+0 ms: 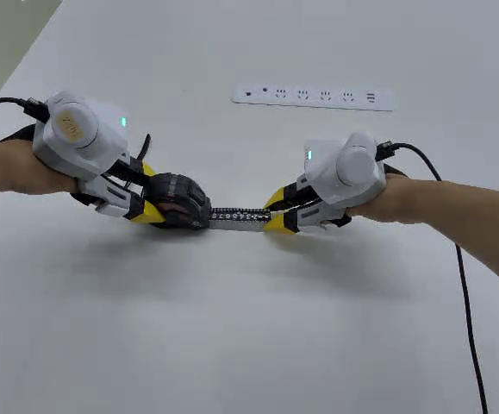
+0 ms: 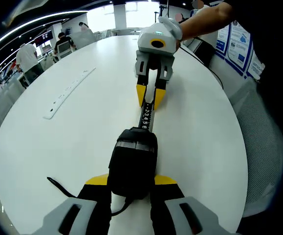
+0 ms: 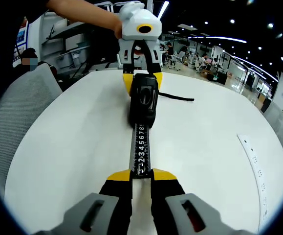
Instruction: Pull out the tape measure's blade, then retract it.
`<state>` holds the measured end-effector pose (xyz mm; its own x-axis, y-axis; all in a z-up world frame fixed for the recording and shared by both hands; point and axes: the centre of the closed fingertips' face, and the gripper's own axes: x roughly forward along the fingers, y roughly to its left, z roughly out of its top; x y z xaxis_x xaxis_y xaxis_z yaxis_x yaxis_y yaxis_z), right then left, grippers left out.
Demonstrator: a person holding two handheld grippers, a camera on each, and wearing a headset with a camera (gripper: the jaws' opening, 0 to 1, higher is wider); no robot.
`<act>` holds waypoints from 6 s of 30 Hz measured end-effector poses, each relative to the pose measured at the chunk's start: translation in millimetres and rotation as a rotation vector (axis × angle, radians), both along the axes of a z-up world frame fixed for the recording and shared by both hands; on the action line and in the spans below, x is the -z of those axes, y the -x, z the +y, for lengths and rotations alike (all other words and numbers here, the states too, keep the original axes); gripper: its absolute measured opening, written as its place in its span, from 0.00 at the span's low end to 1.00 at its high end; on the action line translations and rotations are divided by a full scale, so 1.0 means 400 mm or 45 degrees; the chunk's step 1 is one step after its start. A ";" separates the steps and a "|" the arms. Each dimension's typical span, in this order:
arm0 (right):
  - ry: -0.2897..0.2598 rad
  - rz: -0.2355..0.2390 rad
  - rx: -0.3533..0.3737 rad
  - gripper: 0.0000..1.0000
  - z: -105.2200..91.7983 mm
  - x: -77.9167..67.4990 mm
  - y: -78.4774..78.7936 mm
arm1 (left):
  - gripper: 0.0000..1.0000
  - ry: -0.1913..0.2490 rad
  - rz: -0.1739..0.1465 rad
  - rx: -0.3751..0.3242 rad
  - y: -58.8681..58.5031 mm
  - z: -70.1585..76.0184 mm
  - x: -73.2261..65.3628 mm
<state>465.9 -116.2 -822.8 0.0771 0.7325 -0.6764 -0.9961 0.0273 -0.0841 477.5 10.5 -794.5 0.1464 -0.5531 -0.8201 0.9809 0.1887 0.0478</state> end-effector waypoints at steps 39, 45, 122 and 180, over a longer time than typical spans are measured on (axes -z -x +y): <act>0.035 0.025 0.024 0.12 -0.107 0.005 0.011 | 0.27 -0.006 0.005 0.001 0.002 -0.005 0.000; 0.041 0.028 0.029 0.12 -0.125 0.005 0.011 | 0.27 -0.006 0.006 0.001 0.003 -0.006 -0.001; 0.171 0.054 0.152 0.12 -0.387 0.003 0.023 | 0.27 -0.014 0.020 -0.005 0.001 -0.009 -0.001; 0.175 0.037 0.385 0.76 -0.434 -0.064 0.058 | 0.67 -0.017 0.004 -0.116 0.059 0.050 -0.062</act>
